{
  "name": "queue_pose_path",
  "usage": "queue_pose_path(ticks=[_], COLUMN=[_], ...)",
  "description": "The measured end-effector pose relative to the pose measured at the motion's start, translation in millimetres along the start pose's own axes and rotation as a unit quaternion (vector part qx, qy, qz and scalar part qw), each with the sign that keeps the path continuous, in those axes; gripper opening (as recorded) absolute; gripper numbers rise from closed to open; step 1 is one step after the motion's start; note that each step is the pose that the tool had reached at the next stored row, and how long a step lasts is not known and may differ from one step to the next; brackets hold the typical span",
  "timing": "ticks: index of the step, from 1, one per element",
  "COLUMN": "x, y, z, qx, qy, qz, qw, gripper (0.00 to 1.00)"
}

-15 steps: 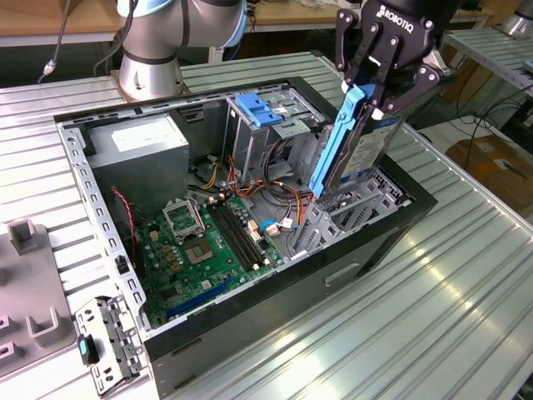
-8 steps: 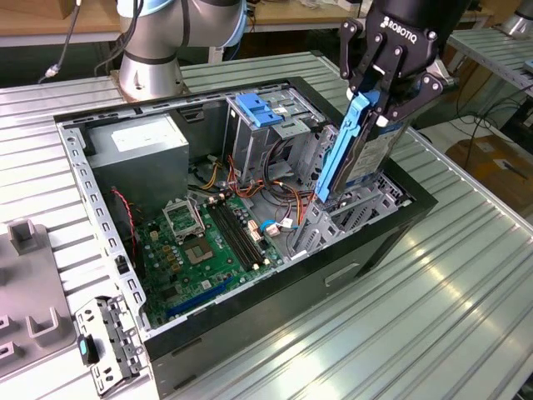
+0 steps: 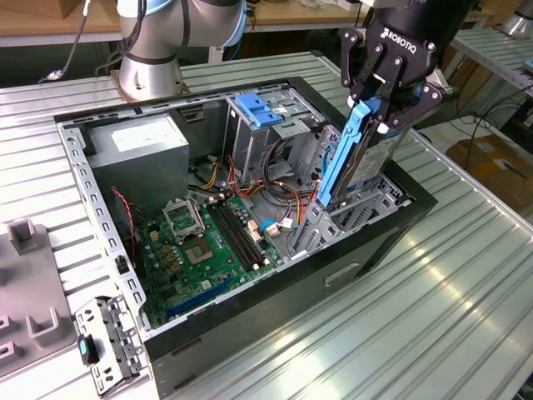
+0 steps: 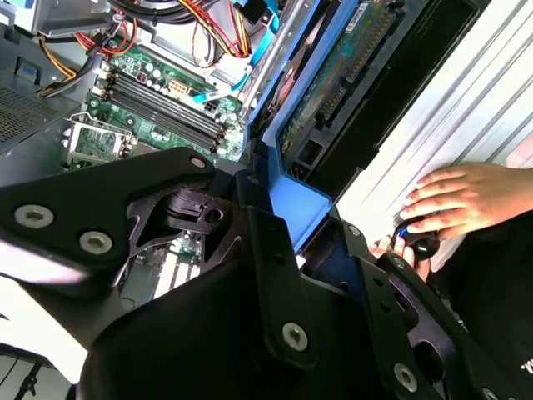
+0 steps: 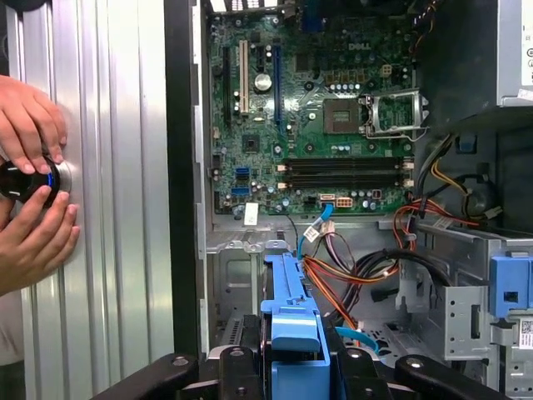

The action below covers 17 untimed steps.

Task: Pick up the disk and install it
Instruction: 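Insert the disk into the insertion slot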

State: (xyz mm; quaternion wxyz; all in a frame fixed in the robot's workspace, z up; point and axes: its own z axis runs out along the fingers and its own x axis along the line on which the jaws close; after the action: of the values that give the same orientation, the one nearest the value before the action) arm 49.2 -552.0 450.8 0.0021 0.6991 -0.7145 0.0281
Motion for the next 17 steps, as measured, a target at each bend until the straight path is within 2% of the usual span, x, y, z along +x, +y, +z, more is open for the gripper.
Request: queue_pose_path(ticks=[7,17], x=[0.0,-0.1], y=[0.1,-0.3], z=[4.1,10.5], qx=[-0.0018,-0.0023], qy=[0.0,0.0001], qz=[0.0,0.0], qw=[1.0,1.0], gripper=[0.37,0.37])
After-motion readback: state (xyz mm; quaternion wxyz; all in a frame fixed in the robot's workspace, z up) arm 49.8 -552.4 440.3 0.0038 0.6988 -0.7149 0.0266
